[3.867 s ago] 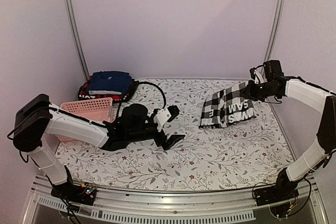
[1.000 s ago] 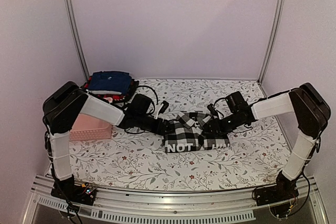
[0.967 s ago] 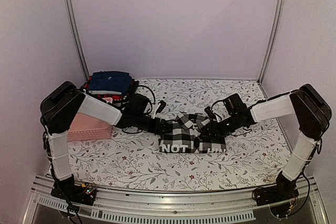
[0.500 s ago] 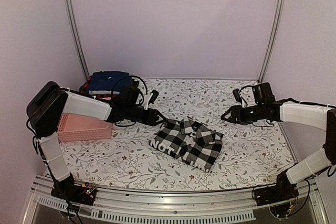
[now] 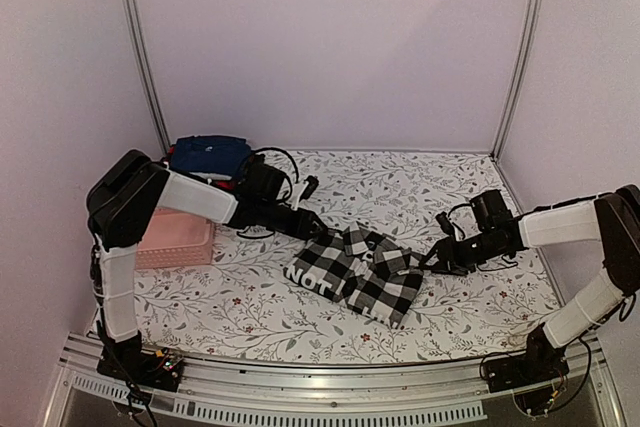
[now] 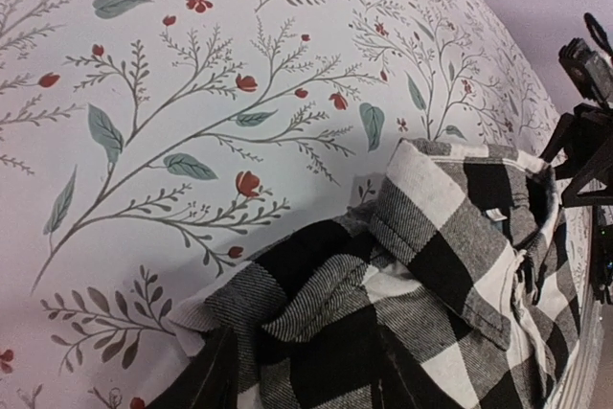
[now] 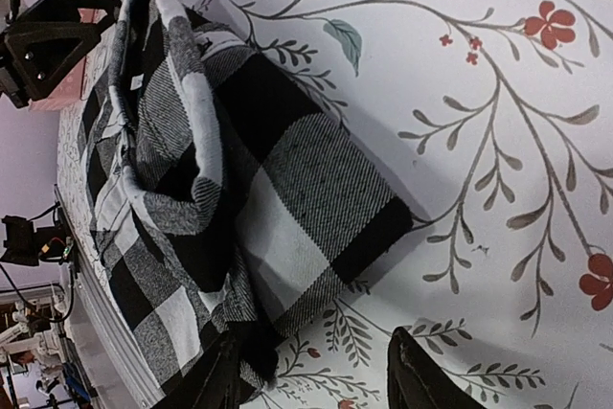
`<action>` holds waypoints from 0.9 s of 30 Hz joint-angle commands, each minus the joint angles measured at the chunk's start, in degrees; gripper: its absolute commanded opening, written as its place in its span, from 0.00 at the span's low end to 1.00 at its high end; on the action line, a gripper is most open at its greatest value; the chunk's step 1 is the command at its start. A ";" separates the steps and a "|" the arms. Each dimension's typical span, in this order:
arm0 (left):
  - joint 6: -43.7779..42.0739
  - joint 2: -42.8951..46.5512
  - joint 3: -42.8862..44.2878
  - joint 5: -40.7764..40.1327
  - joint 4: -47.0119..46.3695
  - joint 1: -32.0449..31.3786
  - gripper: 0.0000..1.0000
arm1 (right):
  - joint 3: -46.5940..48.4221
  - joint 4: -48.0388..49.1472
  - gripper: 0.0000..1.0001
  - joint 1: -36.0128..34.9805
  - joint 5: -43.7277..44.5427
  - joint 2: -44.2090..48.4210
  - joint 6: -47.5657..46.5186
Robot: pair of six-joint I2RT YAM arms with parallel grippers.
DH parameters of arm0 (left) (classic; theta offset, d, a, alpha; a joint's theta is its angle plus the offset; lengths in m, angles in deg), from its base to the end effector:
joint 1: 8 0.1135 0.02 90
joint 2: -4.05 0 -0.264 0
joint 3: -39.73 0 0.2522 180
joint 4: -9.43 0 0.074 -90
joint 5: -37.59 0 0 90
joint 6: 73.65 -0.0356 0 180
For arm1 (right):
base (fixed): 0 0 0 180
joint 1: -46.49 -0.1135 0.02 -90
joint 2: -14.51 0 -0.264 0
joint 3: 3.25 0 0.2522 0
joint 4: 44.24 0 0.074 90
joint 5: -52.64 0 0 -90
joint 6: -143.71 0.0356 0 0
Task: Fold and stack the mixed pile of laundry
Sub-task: Move the square-folded shirt to the center of the board.
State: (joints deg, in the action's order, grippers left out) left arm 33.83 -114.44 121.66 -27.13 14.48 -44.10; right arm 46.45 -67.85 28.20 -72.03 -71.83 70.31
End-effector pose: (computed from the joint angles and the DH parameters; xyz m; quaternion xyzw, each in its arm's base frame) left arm 0.3368 -0.2644 0.1248 0.2325 0.8638 -0.3584 0.2670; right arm 0.2374 0.0998 0.1368 -0.0901 0.9214 0.3482 0.1474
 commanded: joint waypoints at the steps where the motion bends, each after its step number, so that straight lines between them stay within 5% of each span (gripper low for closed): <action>1: -1.65 -2.36 3.78 2.20 0.88 0.00 0.43 | -1.63 4.21 0.50 -0.29 -4.53 -0.25 1.57; 13: -1.99 -5.62 7.03 2.48 3.69 -0.29 0.38 | -0.75 6.27 0.34 -1.41 -7.00 -4.33 2.16; 22: -1.93 1.73 1.85 1.64 1.63 0.17 0.03 | 1.39 3.45 0.02 -1.77 -6.35 -1.72 1.48; 27: -2.11 5.08 -0.13 0.58 1.17 0.59 0.00 | 4.02 0.92 0.00 -1.77 -4.50 -0.05 0.52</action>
State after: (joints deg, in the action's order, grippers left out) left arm 32.30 -113.68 122.73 -25.93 17.00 -44.15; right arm 47.26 -64.74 26.63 -78.09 -74.41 72.08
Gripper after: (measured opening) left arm 0.008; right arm 0.009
